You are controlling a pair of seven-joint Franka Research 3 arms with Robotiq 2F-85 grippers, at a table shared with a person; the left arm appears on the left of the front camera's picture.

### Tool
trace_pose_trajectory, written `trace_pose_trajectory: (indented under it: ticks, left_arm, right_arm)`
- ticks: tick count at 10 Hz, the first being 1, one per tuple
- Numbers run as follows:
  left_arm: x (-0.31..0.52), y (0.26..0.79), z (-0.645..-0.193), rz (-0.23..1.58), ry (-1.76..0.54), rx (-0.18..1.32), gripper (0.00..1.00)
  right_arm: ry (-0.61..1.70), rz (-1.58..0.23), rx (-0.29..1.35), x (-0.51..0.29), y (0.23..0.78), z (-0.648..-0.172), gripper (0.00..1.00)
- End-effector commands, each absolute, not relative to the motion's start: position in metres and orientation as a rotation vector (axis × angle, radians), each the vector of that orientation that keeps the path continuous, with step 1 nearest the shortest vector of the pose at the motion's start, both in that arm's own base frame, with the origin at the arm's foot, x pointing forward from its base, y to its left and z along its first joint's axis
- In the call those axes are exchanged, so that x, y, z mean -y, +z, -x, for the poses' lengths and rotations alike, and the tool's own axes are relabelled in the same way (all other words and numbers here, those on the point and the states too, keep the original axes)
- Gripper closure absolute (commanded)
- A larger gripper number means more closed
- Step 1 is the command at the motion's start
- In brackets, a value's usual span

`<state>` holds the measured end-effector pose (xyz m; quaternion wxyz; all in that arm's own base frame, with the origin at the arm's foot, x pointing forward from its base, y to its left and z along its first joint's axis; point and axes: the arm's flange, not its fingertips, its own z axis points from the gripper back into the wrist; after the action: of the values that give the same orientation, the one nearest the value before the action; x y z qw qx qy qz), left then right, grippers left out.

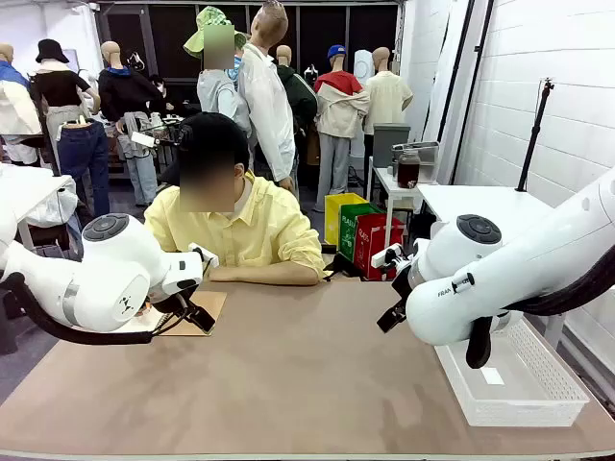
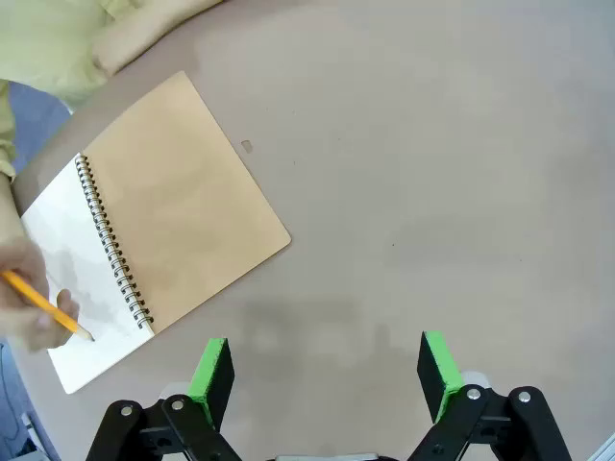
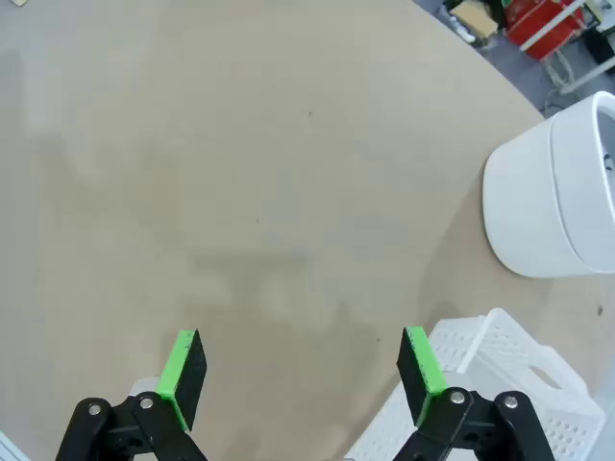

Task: Sort the paper based on its condition.
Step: If a person hands you a paper, place it in the Organizing basket , and if it's crumpled, put it in the Trash can.

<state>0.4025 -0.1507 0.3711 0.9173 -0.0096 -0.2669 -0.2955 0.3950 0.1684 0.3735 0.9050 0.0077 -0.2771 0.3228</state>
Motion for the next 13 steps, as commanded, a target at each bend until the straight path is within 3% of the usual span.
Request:
trace_pose_trajectory:
  ticks: [1, 13]
  left_arm:
    - [0.1507, 0.3712, -0.4025, 0.02, -0.608, 0.549, 0.0]
    - [0.1507, 0.3712, -0.4025, 0.02, -0.608, 0.549, 0.0]
  right_arm:
    - [0.667, -0.016, 0.573, -0.1684, 0.3735, -0.395, 0.0]
    - [0.667, -0.016, 0.573, -0.1684, 0.3735, -0.395, 0.0]
